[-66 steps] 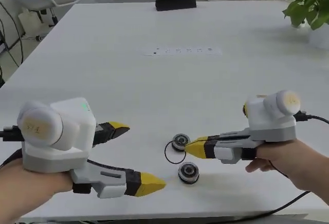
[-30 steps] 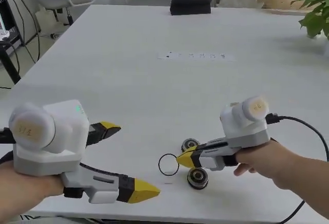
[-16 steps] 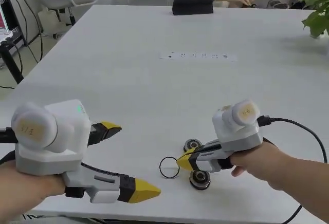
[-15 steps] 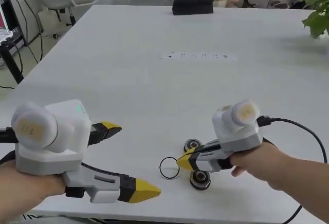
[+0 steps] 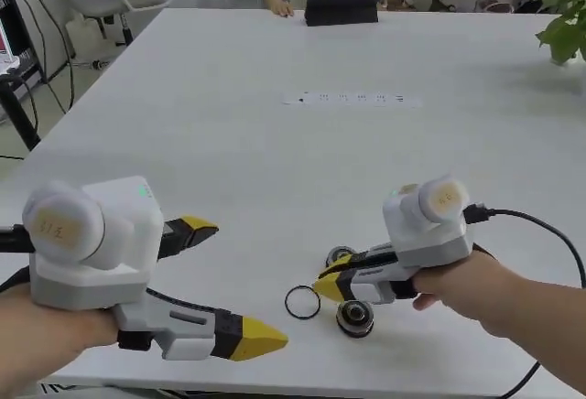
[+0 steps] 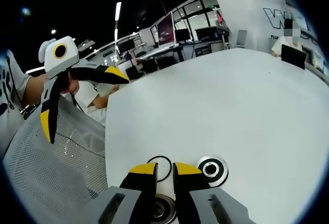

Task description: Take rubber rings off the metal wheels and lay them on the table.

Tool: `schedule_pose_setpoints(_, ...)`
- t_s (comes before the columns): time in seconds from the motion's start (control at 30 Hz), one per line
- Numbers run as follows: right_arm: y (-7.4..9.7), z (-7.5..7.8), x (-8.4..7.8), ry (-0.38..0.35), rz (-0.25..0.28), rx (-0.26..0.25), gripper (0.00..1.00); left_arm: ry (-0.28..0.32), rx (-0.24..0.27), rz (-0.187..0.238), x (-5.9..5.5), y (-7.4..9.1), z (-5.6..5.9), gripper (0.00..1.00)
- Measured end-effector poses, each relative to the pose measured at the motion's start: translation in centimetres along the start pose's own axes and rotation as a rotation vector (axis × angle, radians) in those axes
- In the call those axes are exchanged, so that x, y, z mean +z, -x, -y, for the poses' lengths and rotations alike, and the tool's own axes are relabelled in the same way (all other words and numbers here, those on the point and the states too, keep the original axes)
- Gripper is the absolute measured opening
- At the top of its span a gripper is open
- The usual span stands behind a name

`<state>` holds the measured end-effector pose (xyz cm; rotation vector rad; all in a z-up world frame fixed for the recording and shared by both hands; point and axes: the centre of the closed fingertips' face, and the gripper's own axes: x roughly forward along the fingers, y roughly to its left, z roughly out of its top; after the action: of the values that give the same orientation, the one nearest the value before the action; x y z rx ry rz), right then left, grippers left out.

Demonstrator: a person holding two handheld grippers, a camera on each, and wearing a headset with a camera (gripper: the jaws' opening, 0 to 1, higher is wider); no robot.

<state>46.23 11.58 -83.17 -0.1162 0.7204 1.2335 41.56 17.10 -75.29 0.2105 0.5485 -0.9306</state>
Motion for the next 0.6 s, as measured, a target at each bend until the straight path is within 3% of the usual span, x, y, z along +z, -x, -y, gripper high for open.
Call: schedule_pose_setpoints(0.6, 3.4, -0.1, 2.4, -0.027, 0.142, -0.009, 0.18, -0.022, -0.037, -0.003, 1.3, -1.3, 0.6, 0.87)
